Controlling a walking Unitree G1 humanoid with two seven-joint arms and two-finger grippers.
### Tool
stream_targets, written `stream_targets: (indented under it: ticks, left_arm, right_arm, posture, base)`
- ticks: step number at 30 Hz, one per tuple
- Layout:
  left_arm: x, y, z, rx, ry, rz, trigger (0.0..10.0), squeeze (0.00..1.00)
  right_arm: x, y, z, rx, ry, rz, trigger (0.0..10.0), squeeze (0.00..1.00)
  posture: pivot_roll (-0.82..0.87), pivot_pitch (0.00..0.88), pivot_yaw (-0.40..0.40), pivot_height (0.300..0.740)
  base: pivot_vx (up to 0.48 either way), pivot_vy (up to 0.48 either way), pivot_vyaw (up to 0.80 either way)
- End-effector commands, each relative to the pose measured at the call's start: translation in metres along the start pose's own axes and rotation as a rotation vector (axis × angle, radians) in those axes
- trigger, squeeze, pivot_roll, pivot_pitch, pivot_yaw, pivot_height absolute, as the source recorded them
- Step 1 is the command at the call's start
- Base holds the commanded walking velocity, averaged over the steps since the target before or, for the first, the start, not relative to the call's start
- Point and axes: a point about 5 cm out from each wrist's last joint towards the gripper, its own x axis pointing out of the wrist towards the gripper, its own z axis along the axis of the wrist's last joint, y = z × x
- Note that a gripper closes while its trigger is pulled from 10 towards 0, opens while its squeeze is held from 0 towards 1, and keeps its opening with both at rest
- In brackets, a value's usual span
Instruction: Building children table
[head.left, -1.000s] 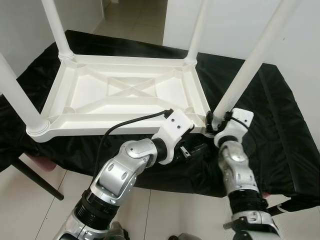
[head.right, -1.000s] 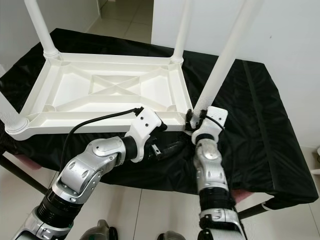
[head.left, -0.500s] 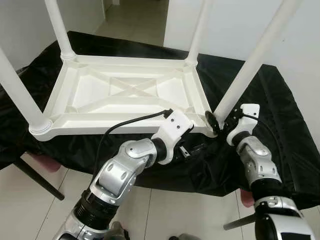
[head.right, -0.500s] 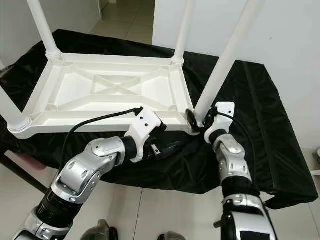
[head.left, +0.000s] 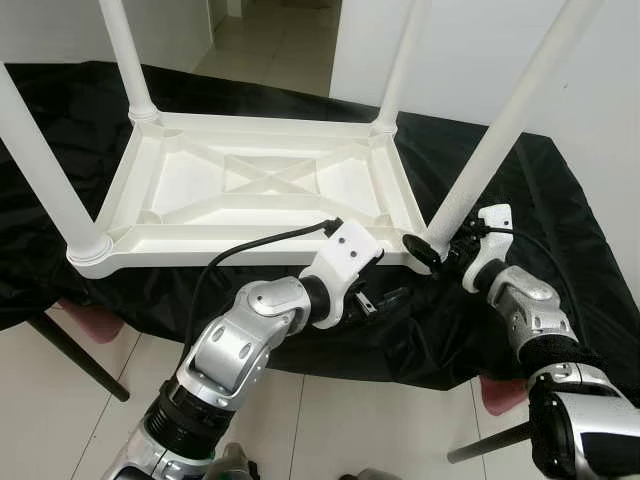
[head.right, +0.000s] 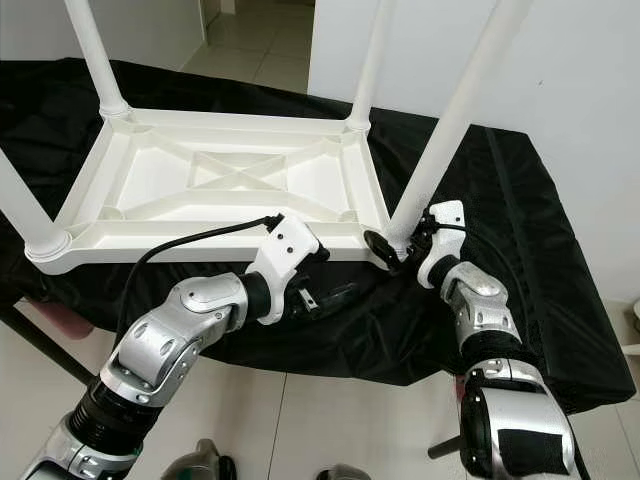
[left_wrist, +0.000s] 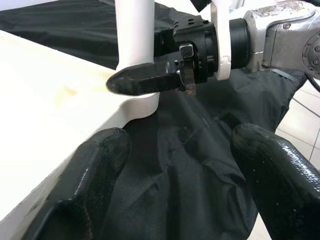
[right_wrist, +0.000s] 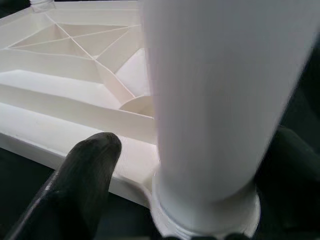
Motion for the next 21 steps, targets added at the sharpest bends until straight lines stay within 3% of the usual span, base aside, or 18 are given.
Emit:
stream_targets:
  ticks: [1, 2, 16, 17, 21]
  left_arm:
    - [-0.002, 0.002, 0.003, 0.006, -0.005, 0.030, 10.0, 0.00]
    - [-0.002, 0.002, 0.003, 0.005, -0.005, 0.031, 10.0, 0.00]
    - [-0.002, 0.001, 0.003, 0.000, -0.005, 0.034, 10.0, 0.00]
    - [-0.002, 0.001, 0.003, -0.001, -0.005, 0.034, 10.0, 0.00]
    - [-0.002, 0.001, 0.004, -0.002, -0.006, 0.031, 10.0, 0.00]
  right_arm:
    - [-0.003, -0.006, 0.000, -0.006, 0.015, 0.002, 1.0, 0.00]
    - [-0.003, -0.006, 0.000, 0.003, 0.020, 0.015, 0.0, 0.00]
    - [-0.007, -0.007, -0.007, 0.029, 0.041, 0.053, 0.0, 0.00]
    - [-0.007, -0.007, -0.008, 0.027, 0.042, 0.053, 9.8, 0.00]
    - [-0.008, -0.008, -0.011, 0.032, 0.054, 0.024, 10.0, 0.00]
  posture:
    - [0.07, 0.016, -0.053, 0.740]
    - [0.07, 0.017, -0.053, 0.740]
    - [0.06, 0.022, -0.051, 0.740]
    - [0.06, 0.022, -0.051, 0.740]
    - [0.06, 0.024, -0.051, 0.740]
  base:
    - [0.000, 0.000, 0.00]
    - [0.000, 0.000, 0.00]
    - [0.000, 0.000, 0.00]
    - [0.000, 0.000, 0.00]
    - [0.000, 0.000, 0.00]
